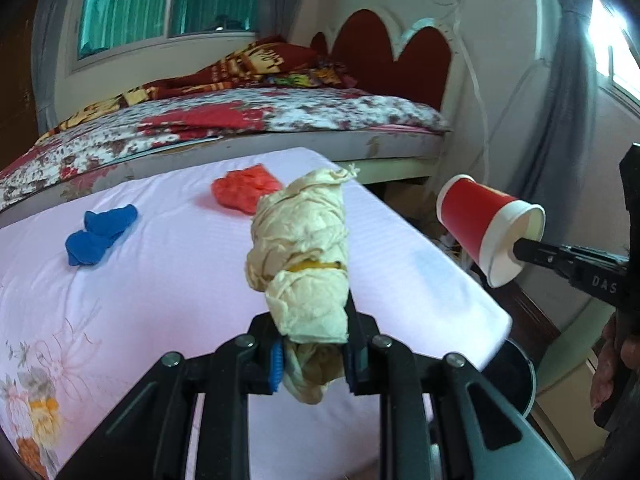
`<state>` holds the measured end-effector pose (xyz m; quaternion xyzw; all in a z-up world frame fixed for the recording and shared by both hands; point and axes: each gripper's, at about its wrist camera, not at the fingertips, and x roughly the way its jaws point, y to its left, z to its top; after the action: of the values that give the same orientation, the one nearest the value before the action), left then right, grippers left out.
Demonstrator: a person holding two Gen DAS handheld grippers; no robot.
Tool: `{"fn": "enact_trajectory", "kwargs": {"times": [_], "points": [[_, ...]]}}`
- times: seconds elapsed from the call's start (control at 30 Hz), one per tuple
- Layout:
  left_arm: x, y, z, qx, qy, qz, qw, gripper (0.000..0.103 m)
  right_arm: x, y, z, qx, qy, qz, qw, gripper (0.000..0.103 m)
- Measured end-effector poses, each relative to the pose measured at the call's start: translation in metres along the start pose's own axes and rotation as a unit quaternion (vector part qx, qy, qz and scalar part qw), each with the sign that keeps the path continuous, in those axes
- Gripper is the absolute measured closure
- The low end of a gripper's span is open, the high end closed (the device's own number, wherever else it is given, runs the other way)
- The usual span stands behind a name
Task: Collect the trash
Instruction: 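Carry the beige cloth and red cup with both tools over the bin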
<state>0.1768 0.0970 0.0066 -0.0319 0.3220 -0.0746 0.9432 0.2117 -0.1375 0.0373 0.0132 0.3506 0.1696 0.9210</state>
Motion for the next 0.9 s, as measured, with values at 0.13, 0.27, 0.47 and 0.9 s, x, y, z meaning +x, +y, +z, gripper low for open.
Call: {"fn": "enact_trajectory", "kwargs": {"times": [0.13,0.27,0.47,0.9], "points": [[-0.013,-0.03,-0.01,0.021,0.0,-0.022,0.9995,0.079,-0.037,-0.01,-0.021,-0.004,-0.008,-0.008,1.0,0.1],[-0.02,-0.061,-0.018,0.049,0.003,-0.04,0.998,0.079,-0.069,-0.029,-0.04,-0.002,-0.021,-0.03,0.999,0.1],[-0.023,-0.106,-0.026,0.084,0.011,-0.063,0.9944,0.079,-0.097,-0.075,-0.06,0.054,-0.033,-0.042,0.997,0.1],[-0.007,-0.183,-0.041,0.139,0.037,-0.116,0.9828,0.079,-0.137,-0.15,-0.103,0.111,-0.028,-0.094,0.989,0.1]]}}
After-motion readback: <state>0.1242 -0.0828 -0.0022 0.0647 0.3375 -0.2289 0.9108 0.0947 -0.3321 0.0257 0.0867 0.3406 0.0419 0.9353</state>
